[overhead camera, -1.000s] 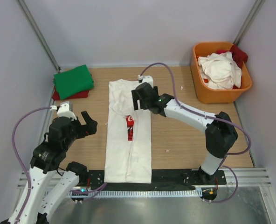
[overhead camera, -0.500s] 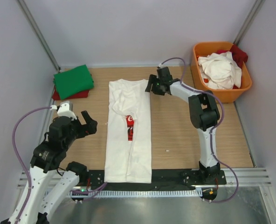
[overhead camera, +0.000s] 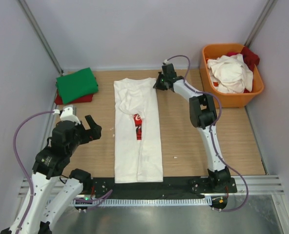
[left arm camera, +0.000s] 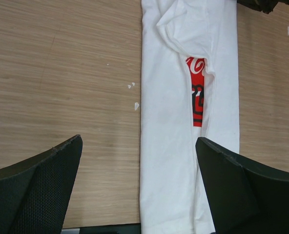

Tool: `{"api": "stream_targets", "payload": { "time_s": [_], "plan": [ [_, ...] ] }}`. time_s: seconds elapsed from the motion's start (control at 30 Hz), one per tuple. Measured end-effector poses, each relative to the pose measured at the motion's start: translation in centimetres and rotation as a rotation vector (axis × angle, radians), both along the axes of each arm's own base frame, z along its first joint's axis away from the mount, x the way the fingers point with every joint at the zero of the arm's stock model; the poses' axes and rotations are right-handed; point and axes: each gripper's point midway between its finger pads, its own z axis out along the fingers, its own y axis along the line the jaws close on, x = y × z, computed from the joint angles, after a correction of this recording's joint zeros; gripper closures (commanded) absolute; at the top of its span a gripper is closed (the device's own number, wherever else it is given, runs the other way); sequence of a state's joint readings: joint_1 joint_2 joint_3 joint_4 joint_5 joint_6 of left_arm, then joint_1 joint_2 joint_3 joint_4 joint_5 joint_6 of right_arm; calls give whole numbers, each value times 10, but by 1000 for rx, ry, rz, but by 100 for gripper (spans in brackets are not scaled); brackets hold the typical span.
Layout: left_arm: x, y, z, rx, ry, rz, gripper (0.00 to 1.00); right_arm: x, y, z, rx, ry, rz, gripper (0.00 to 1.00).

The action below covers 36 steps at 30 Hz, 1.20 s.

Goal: Fold and stack the t-shirts
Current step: Fold the tshirt

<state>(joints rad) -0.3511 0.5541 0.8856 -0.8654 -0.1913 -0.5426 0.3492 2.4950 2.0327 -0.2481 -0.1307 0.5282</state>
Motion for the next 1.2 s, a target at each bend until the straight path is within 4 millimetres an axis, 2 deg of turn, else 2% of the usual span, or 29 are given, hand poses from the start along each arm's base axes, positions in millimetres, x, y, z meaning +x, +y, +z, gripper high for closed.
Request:
{"api": "stream_targets", "payload": {
  "time_s": [0.13, 0.2, 0.23, 0.27, 0.3, 0.37, 0.47, 0.57, 0.63, 0.7, 0.77, 0.87, 0.93, 1.0, 1.03, 1.1, 1.13, 1.17, 1.2],
  "plan": [
    [0, 0, 0, 0, 0, 0, 0, 30, -15, 2, -23, -28, -52, 99],
    [0, 0, 0, 0, 0, 1, 0, 43, -28, 3, -31, -41, -86, 99],
    [0, 0, 0, 1, 2, 1, 0, 50, -37, 3, -36, -47, -109, 96],
    [1, 0, -1, 1, 4, 1, 0, 58, -47, 4, -41, -54, -130, 67],
    [1, 0, -1, 3, 6, 1, 0, 65, -56, 5, -42, -63, -153, 45],
    [2, 0, -2, 5, 11, 3, 0, 81, -70, 16, -24, -103, -183, 15],
    [2, 0, -3, 5, 14, 5, 0, 91, -84, 30, -24, -144, -181, 5],
    [2, 0, -3, 5, 15, 5, 3, 92, -90, 40, -15, -160, -163, 3],
    [3, 0, -4, 7, 19, 5, 3, 85, -89, 50, -24, -161, -141, 3],
    [4, 0, -5, 10, 27, 5, 4, 65, -88, 64, -49, -136, -123, 3],
    [4, -1, -7, 10, 38, 2, 4, 36, -88, 98, -74, -141, -118, 3],
    [7, -7, -13, -12, 75, -3, 7, -31, -95, 181, -79, -217, -137, 4],
    [8, -13, -19, -36, 112, -4, 9, -86, -98, 238, -49, -312, -153, 4],
    [10, -19, -29, -51, 153, -6, 9, -141, -100, 276, -11, -382, -164, 4],
    [10, -22, -36, -53, 180, -7, 9, -167, -98, 285, 11, -405, -162, 4],
    [9, -28, -50, -45, 230, -10, 9, -217, -85, 287, 54, -428, -141, 6],
    [9, -30, -56, -38, 251, -9, 9, -240, -73, 274, 76, -407, -112, 6],
    [9, -32, -61, -35, 273, -6, 10, -263, -62, 253, 89, -364, -84, 8],
    [10, -34, -67, -33, 292, 0, 10, -285, -53, 223, 81, -298, -55, 9]
  ]
}}
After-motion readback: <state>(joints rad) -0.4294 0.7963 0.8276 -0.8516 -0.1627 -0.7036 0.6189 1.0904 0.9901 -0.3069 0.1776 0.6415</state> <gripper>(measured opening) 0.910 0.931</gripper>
